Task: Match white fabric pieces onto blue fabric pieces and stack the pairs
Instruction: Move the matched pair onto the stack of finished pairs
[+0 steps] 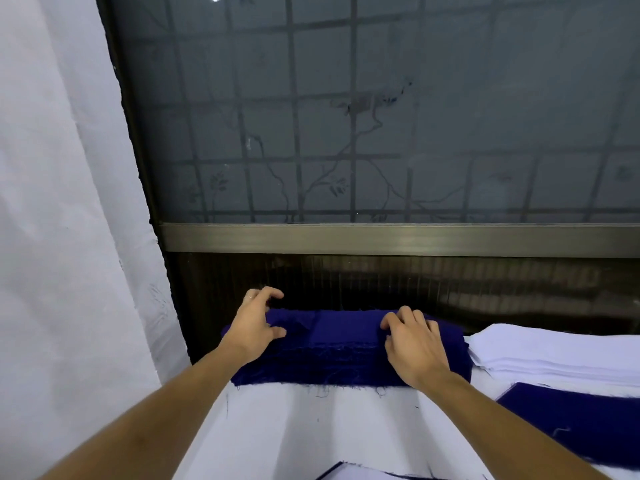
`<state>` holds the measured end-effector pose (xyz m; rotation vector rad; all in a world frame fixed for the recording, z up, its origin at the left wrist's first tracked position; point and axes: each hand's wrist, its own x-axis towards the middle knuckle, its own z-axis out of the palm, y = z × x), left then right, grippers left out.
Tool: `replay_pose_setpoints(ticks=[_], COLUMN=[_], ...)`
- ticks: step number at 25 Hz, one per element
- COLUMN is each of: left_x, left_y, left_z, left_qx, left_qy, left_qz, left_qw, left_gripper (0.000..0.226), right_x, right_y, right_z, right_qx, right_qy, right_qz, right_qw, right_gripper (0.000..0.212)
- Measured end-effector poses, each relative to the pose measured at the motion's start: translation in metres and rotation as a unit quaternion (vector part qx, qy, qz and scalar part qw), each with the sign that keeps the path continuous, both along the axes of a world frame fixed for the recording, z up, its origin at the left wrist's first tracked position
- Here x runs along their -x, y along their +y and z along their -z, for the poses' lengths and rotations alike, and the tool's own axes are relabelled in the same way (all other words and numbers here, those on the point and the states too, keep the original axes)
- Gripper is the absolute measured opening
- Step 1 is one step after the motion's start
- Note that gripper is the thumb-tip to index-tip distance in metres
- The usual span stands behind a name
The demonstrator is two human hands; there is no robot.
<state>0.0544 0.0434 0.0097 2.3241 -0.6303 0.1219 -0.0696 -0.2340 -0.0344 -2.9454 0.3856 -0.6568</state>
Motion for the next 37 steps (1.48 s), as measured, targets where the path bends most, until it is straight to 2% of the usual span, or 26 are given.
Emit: replay_pose_setpoints(ticks=[3,5,7,8,11,14,17,22,24,26,33,35,37], left_x=[0.015,0.028,0.045,0.053,0.073,0.082,0.085,0.089,0.094,0.099,0.137,0.154,0.168], left_y=[-0.006,-0.011,-0.016,-0.018,-0.019,-0.01,0.005,0.023,0.027,0.031,0.04,0.035,0.03], left_z=[-0.019,-0.033,-0.044,-0.048,-0.064,-0.082,-0.097,-0.107,-0.104,-0.097,-0.041,-0.022,-0.007], left_qx=[0.064,0.065,0.035,0.012,0.005,0.07,0.161,0.245,0.252,0.251,0.204,0.209,0.213], left_qy=[-0.019,0.012,0.02,-0.003,-0.085,-0.112,-0.13,-0.11,-0.094,-0.073,0.028,0.041,0.059], left_qz=[0.012,0.05,0.094,0.104,0.094,0.054,0.003,-0.074,-0.099,-0.123,-0.138,-0.138,-0.137], left_qw=[0.998,0.997,0.995,0.995,0.992,0.99,0.978,0.96,0.958,0.958,0.969,0.967,0.966], left_gripper=[0.073,0.074,0.061,0.051,0.023,0.019,0.01,0.007,0.01,0.013,0.019,0.019,0.016], right_x=[-0.002,-0.007,-0.011,-0.013,-0.011,0.005,0.031,0.08,0.099,0.118,0.212,0.235,0.251], right_y=[0.021,0.038,0.057,0.065,0.077,0.068,0.049,0.004,-0.011,-0.025,-0.072,-0.078,-0.081], right_z=[-0.011,-0.021,-0.035,-0.041,-0.056,-0.066,-0.073,-0.084,-0.087,-0.089,-0.069,-0.058,-0.047], right_qx=[-0.019,-0.043,-0.077,-0.094,-0.13,-0.212,-0.277,-0.256,-0.276,-0.299,-0.342,-0.392,-0.46], right_qy=[-0.03,-0.045,-0.046,-0.045,-0.056,-0.053,-0.022,-0.014,0.006,0.024,0.124,0.148,0.13], right_qz=[-0.051,-0.103,-0.16,-0.184,-0.212,-0.195,-0.158,-0.084,-0.072,-0.06,-0.055,-0.049,-0.051], right_qw=[0.998,0.993,0.983,0.977,0.967,0.956,0.948,0.963,0.959,0.952,0.93,0.907,0.877], right_gripper=[0.03,0.043,0.057,0.056,0.033,0.018,0.02,0.028,0.012,0.006,0.015,0.02,0.023])
